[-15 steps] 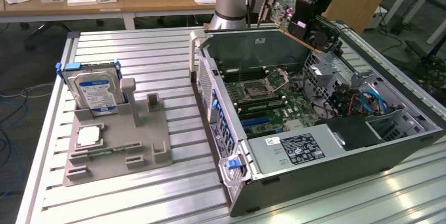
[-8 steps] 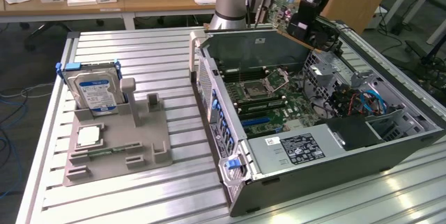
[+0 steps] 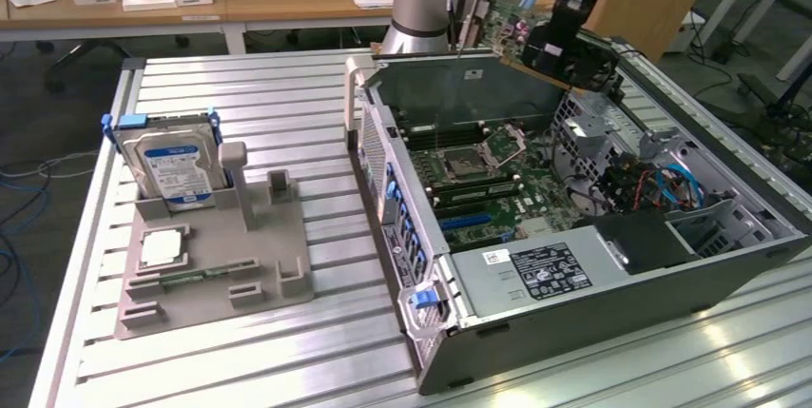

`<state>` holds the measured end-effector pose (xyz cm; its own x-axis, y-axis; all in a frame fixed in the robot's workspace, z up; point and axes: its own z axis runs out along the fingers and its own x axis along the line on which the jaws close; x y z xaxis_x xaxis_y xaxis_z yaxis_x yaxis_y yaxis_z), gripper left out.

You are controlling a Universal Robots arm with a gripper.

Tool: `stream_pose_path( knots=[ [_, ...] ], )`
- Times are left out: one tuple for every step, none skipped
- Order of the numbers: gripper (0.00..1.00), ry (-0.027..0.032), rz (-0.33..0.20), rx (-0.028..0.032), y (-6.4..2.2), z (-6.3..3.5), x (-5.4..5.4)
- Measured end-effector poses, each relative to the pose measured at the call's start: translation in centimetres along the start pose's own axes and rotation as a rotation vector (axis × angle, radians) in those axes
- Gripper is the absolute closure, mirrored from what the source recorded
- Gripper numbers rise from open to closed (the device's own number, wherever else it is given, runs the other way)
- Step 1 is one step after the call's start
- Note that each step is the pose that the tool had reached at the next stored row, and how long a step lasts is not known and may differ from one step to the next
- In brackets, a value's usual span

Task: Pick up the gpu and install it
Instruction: 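Insert the gpu into the slot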

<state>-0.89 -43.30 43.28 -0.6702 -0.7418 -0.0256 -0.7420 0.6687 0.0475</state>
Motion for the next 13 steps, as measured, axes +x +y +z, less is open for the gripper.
stream_pose_path(
  knots=[
    [0.72,0.0006,-0.017,-0.0002,0.0,0.01,0.0],
    [0.72,0.0011,-0.034,-0.0002,0.0,0.02,0.0],
    [0.72,0.0014,-0.051,-0.0002,0.0,0.04,0.0],
    [0.72,0.0017,-0.067,-0.0002,0.0,0.05,0.0],
    [0.72,0.0021,-0.083,0.0,0.0,0.06,0.0],
    [0.72,0.0021,-0.099,0.0005,-0.01,0.07,0.0],
    [0.72,0.0019,-0.114,0.0013,-0.01,0.08,0.0],
    [0.72,0.0015,-0.128,0.0022,-0.02,0.09,0.0],
    [0.72,0.0011,-0.142,0.003,-0.02,0.1,0.0],
    [0.72,0.0009,-0.155,0.0036,-0.01,0.11,0.01],
    [0.72,0.0008,-0.164,0.004,-0.01,0.12,0.01],
    [0.72,0.0008,-0.169,0.0042,-0.02,0.12,0.01],
    [0.72,0.0007,-0.172,0.0044,-0.02,0.13,0.01]
  ],
)
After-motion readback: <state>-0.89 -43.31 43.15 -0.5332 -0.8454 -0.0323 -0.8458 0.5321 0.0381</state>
